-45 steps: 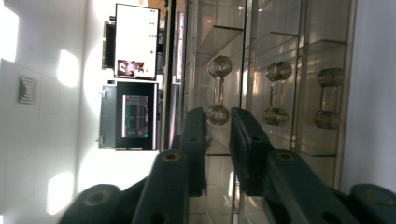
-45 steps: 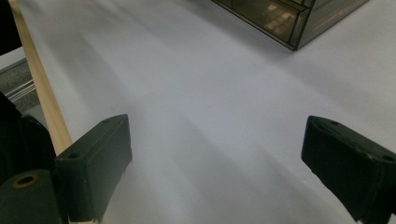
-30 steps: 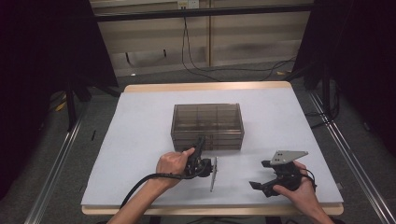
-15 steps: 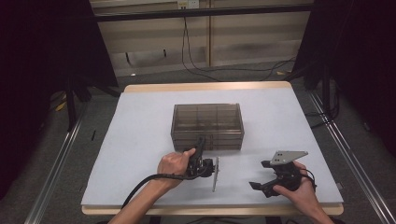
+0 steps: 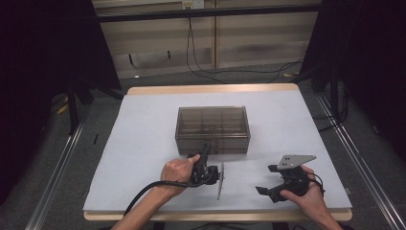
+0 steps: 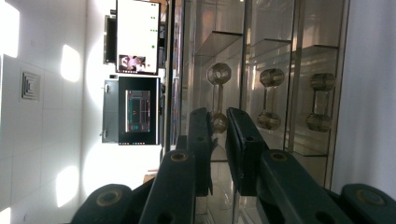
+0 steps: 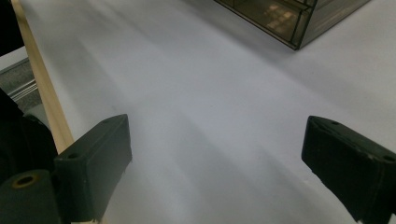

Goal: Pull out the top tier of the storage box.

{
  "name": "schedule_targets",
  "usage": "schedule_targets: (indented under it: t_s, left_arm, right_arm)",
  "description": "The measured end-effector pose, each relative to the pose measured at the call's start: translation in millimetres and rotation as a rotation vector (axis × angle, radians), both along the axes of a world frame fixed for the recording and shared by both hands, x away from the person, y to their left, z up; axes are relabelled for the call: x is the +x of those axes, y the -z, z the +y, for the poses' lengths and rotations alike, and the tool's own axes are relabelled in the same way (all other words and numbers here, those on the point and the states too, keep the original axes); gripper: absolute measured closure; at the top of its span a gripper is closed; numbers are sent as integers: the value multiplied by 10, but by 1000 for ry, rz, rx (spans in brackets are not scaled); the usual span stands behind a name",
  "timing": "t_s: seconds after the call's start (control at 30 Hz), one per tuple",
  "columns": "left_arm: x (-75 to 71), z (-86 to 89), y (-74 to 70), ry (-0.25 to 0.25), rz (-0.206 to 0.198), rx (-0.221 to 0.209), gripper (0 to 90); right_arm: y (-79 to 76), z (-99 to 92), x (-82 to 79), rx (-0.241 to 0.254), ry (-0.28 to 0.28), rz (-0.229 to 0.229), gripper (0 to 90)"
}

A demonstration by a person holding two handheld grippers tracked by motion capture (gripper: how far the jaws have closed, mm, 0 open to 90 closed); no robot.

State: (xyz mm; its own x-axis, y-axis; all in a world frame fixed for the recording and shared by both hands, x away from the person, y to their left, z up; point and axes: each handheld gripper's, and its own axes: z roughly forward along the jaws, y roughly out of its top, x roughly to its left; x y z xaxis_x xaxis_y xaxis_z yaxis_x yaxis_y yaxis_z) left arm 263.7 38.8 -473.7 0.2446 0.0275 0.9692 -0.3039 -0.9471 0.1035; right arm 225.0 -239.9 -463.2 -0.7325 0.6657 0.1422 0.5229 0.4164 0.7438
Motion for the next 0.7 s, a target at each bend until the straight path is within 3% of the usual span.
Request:
schedule_targets:
  t_s: [0.7]
  left_arm:
    - [-82,21,-30,15,6,12,806]
  right_arm:
    - [1,-5,3,0,-1,-2,86]
